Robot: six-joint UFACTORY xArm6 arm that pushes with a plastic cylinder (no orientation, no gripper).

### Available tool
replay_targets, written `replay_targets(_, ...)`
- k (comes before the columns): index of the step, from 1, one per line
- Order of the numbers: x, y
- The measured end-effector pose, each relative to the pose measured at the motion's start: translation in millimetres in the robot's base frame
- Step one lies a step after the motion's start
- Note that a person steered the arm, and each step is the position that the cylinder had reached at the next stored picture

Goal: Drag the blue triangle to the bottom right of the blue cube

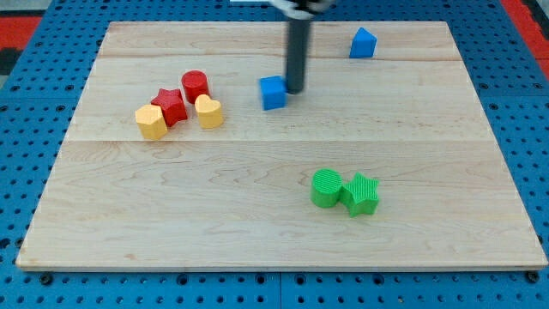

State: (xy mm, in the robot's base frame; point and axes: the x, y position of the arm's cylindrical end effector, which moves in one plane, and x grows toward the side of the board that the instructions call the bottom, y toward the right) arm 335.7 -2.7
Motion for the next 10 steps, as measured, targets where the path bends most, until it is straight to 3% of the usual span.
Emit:
replay_targets(1,6,-18)
replay_targets(2,-15,-25)
replay_targets(3,-22,55)
replay_targets(5,-131,116)
replay_targets(6,-99,192)
replay_targets(7,-72,170)
replay_targets(8,-89,162)
replay_targets(10,-117,202)
